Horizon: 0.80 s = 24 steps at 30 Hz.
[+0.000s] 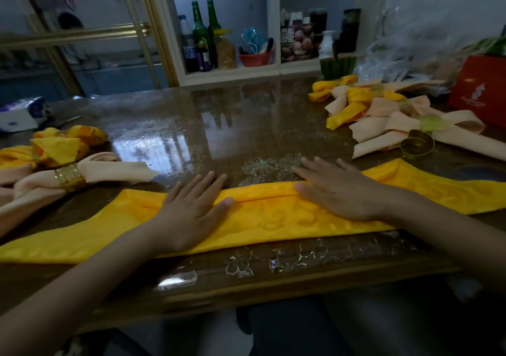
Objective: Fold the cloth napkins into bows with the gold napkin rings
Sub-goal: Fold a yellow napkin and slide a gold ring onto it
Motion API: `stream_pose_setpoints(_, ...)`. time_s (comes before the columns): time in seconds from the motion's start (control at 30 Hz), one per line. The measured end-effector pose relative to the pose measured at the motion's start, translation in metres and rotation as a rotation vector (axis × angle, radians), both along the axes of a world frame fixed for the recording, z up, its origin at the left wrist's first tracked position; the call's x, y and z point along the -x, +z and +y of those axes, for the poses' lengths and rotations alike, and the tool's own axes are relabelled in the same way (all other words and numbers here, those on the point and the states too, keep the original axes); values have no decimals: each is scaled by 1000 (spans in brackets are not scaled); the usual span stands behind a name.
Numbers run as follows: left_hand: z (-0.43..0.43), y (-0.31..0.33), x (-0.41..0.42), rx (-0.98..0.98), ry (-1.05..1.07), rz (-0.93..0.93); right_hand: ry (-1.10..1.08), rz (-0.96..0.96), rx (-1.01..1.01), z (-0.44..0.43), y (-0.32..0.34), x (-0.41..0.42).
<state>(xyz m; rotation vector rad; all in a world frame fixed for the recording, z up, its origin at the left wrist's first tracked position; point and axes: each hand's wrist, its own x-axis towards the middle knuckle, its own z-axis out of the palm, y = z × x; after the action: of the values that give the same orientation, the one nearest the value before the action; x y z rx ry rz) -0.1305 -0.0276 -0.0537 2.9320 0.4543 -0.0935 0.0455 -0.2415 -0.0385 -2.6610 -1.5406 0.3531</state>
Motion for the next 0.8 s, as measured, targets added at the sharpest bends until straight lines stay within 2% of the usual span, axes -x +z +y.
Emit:
stream_pose_setpoints(0.1, 11, 4, 7, 98, 24, -20, -37, 26, -68, -11, -2, -9)
stream_pose_setpoints(0.2, 8, 10, 9, 324, 97, -188, -42, 74, -248, -13, 2, -4)
stream_pose_setpoints(0.23, 6, 12, 9, 335, 106, -253, -46, 91, -311, -14, 4, -3)
stream_pose_setpoints(0.3, 0, 15, 11, 238, 95, -353, -37, 62, -401, -16, 10, 2)
stream_pose_setpoints(0.47, -2, 22, 20, 47, 73, -486, 34, -140, -478, -22, 18, 12)
stream_pose_setpoints(0.57, -3, 22, 33, -65, -72, -470, 120, -102, -497, -31, 16, 18)
stream_pose_setpoints(0.73, -9, 19, 42, 93, 0, -454, 63, 120, -503, -43, 10, 21)
stream_pose_setpoints(0.8, -8, 18, 35, 131, 34, -456, 30, 127, -476, -39, 12, 19)
